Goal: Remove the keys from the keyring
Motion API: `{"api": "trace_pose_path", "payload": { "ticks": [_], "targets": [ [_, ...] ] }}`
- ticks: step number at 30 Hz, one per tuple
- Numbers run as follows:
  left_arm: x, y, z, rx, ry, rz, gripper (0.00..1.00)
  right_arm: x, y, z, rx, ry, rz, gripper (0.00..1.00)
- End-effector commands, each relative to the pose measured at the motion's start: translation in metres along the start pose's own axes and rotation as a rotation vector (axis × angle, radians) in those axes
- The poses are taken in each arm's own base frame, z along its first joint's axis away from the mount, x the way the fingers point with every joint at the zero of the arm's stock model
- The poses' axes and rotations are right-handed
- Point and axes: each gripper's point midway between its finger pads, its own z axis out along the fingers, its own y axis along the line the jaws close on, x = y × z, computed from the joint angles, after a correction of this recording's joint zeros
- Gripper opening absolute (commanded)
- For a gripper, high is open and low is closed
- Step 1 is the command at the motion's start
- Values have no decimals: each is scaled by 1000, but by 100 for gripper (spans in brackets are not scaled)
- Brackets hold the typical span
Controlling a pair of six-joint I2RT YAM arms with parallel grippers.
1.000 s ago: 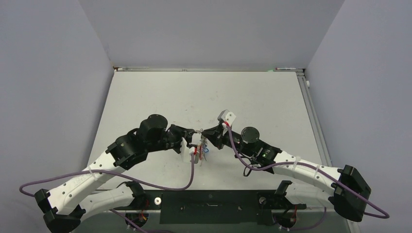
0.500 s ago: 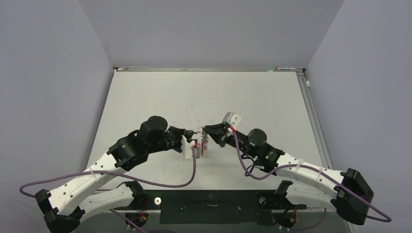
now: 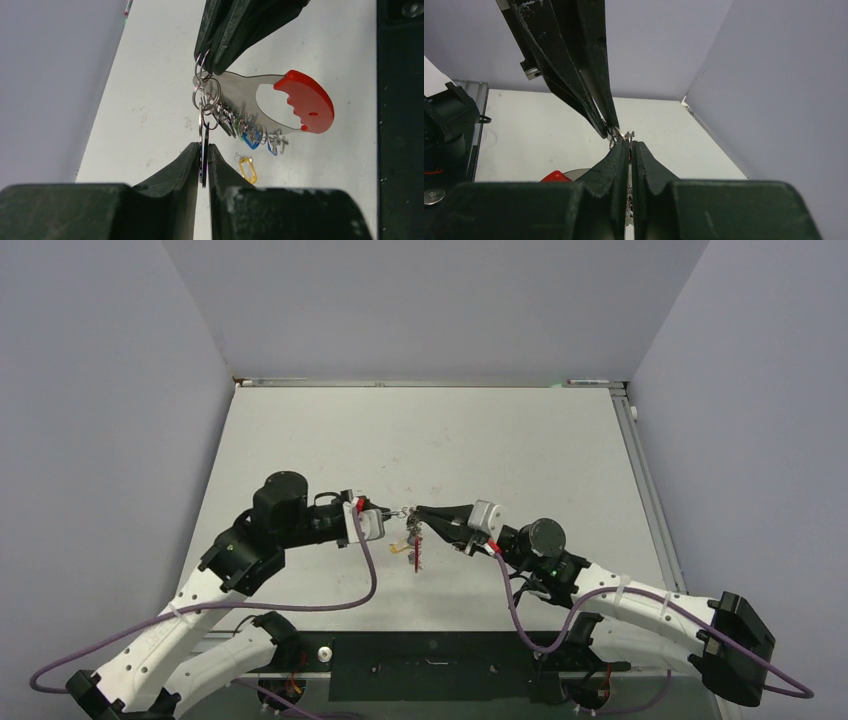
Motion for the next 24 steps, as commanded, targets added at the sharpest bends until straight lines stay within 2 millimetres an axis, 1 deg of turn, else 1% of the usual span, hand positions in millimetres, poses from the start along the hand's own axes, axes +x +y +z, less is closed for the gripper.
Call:
{"api": "trace_pose_path", "payload": {
  "ticks": [1, 2, 4, 6, 9, 15, 18, 21, 24],
  "targets": [
    [-37, -14, -15, 46, -201, -61, 21, -66, 1, -4, -24, -231, -138, 5],
    [-42, -15, -19, 36, -222, -48, 28, -67, 3, -5, -29, -236, -148, 5],
    [-46, -16, -24, 30, -239, -36, 35, -69, 5, -6, -38, -245, -164, 5],
    [-50, -18, -26, 40, -250, -23, 37, -69, 7, -7, -48, -250, -174, 5],
    [-59, -19, -28, 64, -282, 2, 36, -71, 12, -9, -68, -262, -191, 5],
    [-85, -11, -27, 88, -357, 36, 32, -73, 23, -10, -112, -278, -210, 5],
    [-93, -10, -26, 100, -391, 55, 29, -73, 26, -11, -123, -278, -213, 5],
    [-96, -15, -25, 129, -416, 75, 29, -73, 28, -11, -128, -279, -209, 5],
    [-94, -18, -22, 152, -420, 67, 28, -73, 29, -11, -130, -281, -208, 5]
  ]
}}
